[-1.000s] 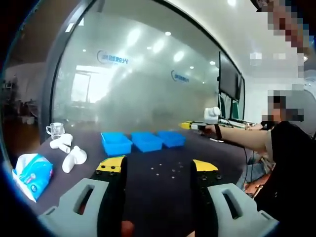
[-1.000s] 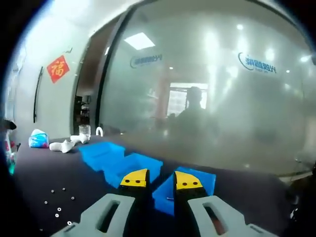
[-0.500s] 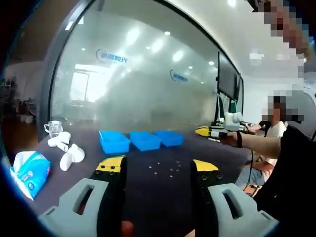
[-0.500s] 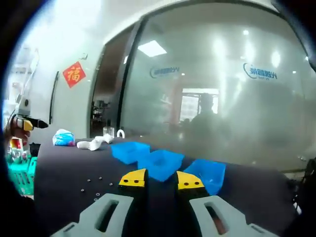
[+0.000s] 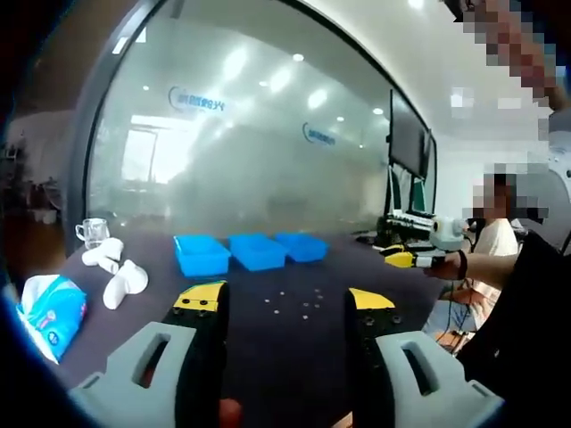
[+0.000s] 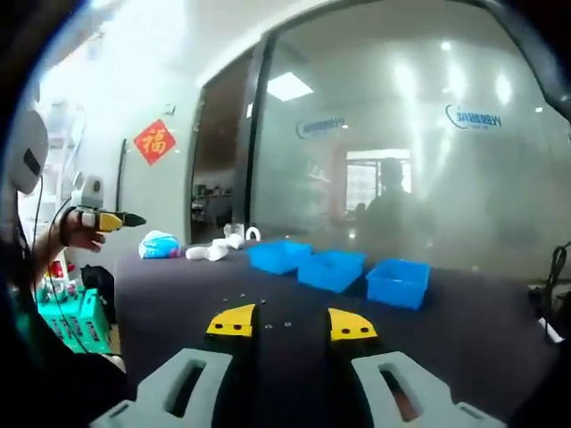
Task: Sort the screws, nuts, and washers into the corresponding bins
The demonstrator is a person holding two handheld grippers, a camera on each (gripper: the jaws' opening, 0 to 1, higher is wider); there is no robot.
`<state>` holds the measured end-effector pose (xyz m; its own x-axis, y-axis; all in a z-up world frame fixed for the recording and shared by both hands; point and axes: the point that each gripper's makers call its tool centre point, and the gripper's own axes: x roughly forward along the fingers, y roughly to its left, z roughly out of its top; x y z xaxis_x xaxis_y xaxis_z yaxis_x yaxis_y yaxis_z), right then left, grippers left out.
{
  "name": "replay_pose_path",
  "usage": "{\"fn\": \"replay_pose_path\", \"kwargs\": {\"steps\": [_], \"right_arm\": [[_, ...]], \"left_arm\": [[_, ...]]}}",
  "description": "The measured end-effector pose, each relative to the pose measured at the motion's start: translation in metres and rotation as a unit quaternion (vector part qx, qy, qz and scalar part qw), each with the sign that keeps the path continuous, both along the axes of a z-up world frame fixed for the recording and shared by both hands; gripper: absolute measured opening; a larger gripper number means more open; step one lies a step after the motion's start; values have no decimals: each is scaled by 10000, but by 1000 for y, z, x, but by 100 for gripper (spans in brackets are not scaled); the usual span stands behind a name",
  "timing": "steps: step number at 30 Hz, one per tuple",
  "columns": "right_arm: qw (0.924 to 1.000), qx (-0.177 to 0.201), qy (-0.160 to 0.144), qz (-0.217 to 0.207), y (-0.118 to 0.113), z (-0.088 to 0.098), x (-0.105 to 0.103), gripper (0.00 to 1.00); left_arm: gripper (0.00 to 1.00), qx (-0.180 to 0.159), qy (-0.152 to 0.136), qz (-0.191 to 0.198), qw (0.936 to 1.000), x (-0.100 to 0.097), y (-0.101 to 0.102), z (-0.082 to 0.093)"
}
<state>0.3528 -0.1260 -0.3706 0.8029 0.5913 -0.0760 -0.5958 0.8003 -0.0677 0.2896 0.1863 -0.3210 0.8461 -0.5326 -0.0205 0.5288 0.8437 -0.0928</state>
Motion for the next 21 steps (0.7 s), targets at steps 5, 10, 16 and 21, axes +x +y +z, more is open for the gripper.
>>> {"fn": "replay_pose_path", "kwargs": {"steps": [5, 10, 16, 21], "right_arm": [[9999, -68, 135, 42, -2, -11, -17, 31], [9995, -215, 245, -40, -8, -17, -23, 33], [9992, -293, 272, -27, -6, -13, -35, 40], [9991, -244, 333, 57, -4, -3, -42, 44]], "left_arm": [[52, 65, 14, -27, 10000, -2, -2, -2], [52, 170, 15, -125, 9998, -2, -3, -5], [52, 238, 68, -186, 9995, 5, -1, -13], [52, 311, 88, -259, 9991, 7, 0, -18]]}}
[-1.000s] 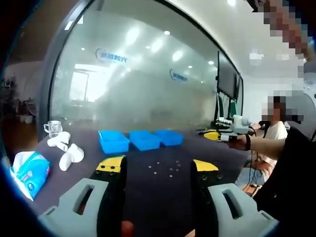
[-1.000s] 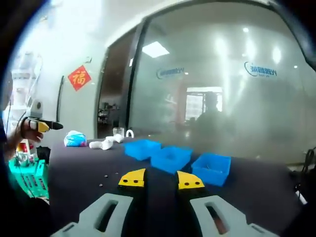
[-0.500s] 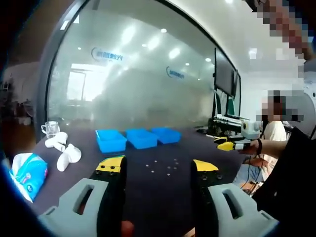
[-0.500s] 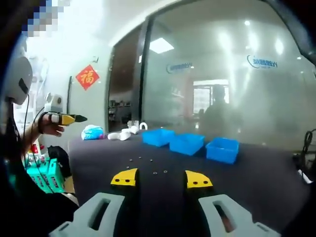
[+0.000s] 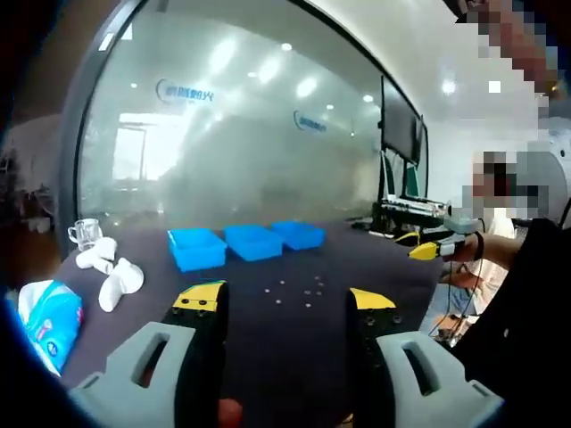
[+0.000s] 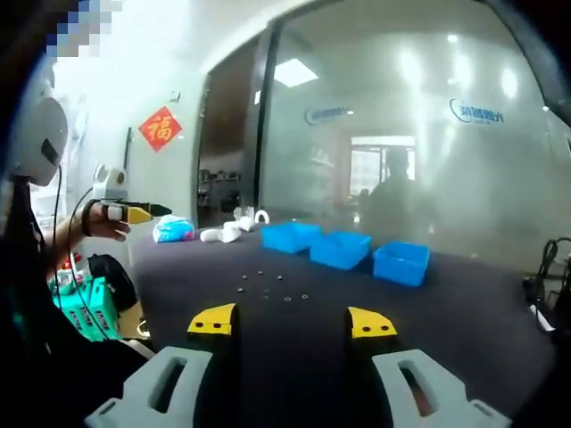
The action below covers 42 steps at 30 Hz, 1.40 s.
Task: Sort the screws, nuts, and washers into the corresponding bins
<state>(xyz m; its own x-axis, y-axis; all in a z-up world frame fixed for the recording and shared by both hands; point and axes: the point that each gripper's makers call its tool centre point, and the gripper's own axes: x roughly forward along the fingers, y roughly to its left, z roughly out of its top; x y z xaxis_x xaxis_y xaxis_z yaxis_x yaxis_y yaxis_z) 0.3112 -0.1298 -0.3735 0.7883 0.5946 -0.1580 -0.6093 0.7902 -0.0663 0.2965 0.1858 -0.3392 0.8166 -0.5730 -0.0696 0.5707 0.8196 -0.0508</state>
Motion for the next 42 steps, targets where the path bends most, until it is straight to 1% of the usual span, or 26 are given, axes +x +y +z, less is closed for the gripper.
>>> {"fn": "replay_pose_path", "kwargs": {"steps": [7, 10, 14, 17, 25, 32, 40, 42], "right_arm": [[9999, 100, -15, -51, -7, 16, -1, 44], [10000, 25, -40, -62, -9, 18, -1, 44], [10000, 35, 36, -3, -13, 21, -5, 45], [10000, -40, 39, -17, -18, 23, -6, 46], [9999, -55, 62, -88, -25, 26, -6, 46], [9998, -158, 69, -36, -24, 23, -7, 46], [9998, -162, 71, -18, -23, 22, -7, 46], [9998, -166, 82, -8, -23, 22, -7, 46]], "left_arm": [[52, 111, 29, -79, 9999, 1, -2, -5], [52, 152, 15, -111, 9998, 0, -3, -5], [52, 211, 0, -126, 9997, -1, -3, -5], [52, 226, -1, -117, 9997, -2, -3, -5], [52, 208, -8, -103, 9997, -2, -3, -5], [52, 213, -20, -88, 9997, -2, -2, -4], [52, 256, 2, -80, 9996, -3, 1, -5], [52, 313, 20, -100, 9995, -3, 0, -7]]}}
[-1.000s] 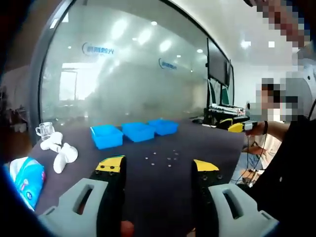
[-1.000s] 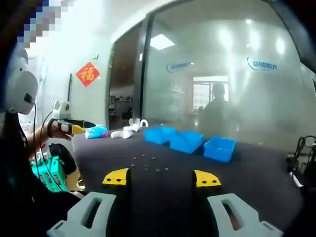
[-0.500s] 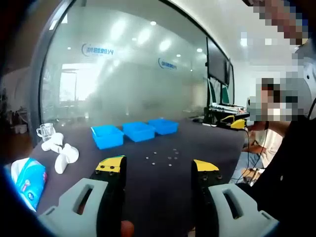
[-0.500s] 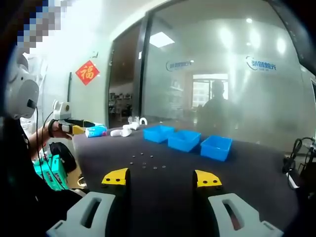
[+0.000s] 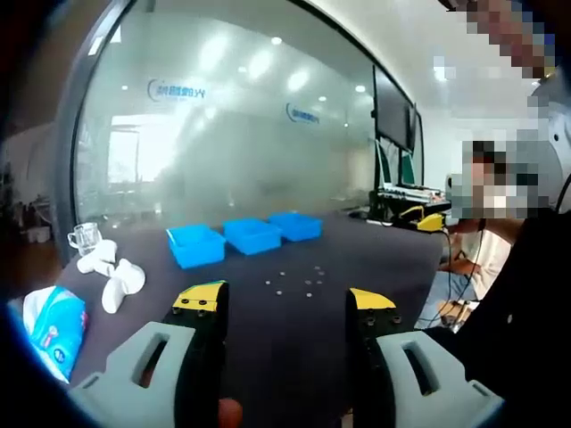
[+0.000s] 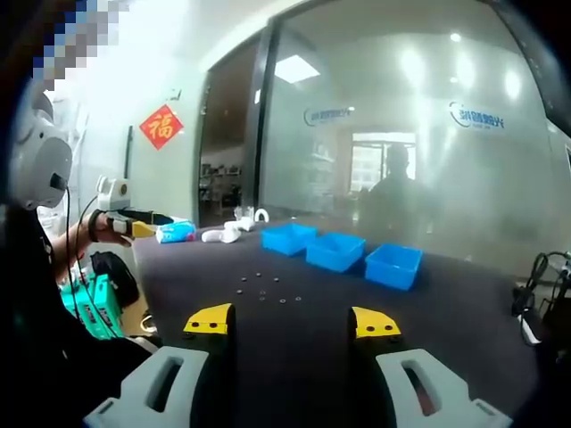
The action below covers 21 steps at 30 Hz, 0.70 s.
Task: Sort the screws, nuts, and washers into the corresponding bins
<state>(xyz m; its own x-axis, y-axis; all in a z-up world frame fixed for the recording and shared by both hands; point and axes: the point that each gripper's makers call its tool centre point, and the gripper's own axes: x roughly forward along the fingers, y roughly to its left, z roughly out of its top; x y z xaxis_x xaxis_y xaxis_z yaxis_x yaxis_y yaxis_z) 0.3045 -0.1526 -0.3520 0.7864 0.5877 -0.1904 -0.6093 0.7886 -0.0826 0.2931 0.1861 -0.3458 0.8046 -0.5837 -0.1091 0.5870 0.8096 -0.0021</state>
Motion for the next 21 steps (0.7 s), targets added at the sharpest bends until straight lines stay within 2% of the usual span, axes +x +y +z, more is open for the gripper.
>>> {"fn": "replay_pose_path", "kwargs": {"steps": [6, 12, 15, 18, 21], "right_arm": [[9999, -62, 48, 95, 0, -2, -2, 46], [9998, -96, 74, 133, 2, -5, -4, 46], [9998, -112, 95, 147, 2, -7, -5, 46], [9997, -150, 107, 173, 3, -8, -6, 46], [9995, -203, 108, 209, 4, -9, -6, 46]], "left_arm": [[53, 156, 271, -346, 9989, -2, -7, -9], [53, 399, 405, -438, 9974, 4, -9, -13], [52, 429, 745, -498, 9950, 6, -10, -17], [51, 745, 838, -603, 9919, 11, -13, -19], [51, 812, 963, -762, 9891, 19, -22, -14]]}}
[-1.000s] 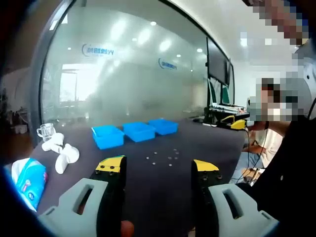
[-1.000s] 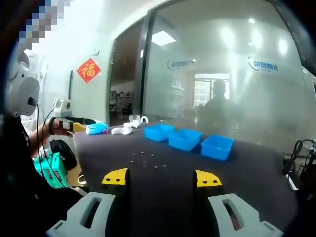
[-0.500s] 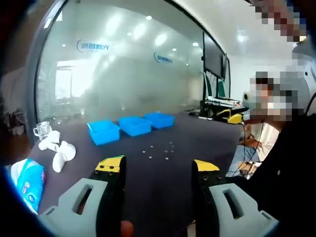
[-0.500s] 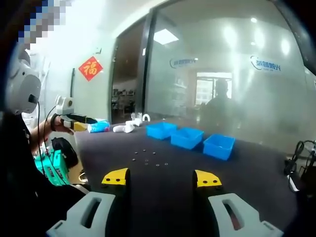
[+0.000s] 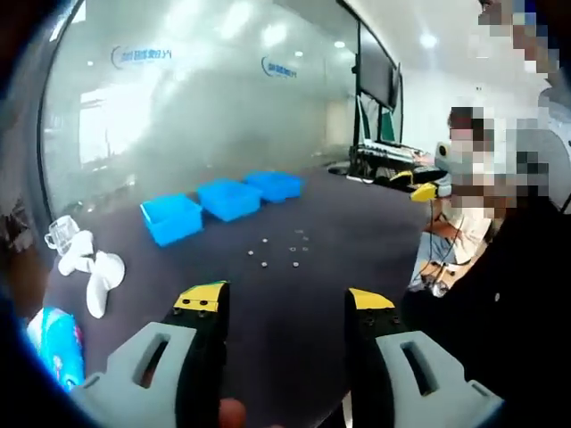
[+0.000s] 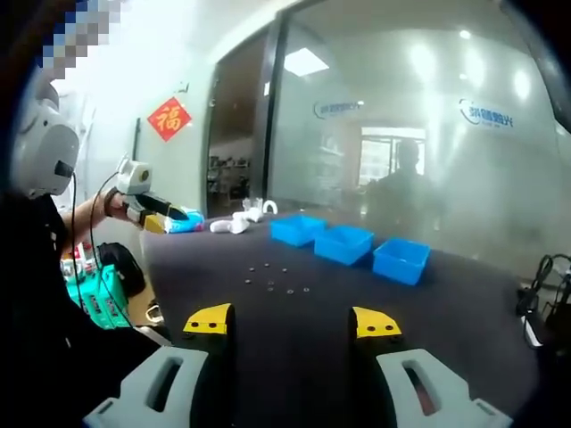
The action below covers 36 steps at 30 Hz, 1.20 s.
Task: Sort the screws, nuts, and washers into the corresponding bins
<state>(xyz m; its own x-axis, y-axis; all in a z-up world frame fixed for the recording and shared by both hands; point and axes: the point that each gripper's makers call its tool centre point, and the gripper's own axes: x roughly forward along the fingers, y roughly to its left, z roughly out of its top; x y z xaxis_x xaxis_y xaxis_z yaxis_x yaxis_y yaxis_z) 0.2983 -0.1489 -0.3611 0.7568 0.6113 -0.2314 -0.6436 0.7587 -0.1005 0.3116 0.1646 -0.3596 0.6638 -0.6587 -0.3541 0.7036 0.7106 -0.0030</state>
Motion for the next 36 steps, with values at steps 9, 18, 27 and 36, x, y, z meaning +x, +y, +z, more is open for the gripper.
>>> {"fn": "replay_pose_path", "kwargs": {"steps": [9, 18, 27, 36], "right_arm": [[9999, -107, 26, 119, 0, -2, -6, 46], [9999, -145, 67, 57, -9, -6, -13, 46], [9997, -194, 103, 58, -12, -7, -20, 46], [9997, -176, 148, 18, -15, -10, -21, 46]], "left_arm": [[45, 508, 571, -360, 9964, 29, -17, -5], [38, 842, 1036, -779, 9880, 63, -50, -19], [36, 1401, 1443, -875, 9757, 87, -71, -47], [35, 2001, 1898, -902, 9570, 96, -78, -74]]}}
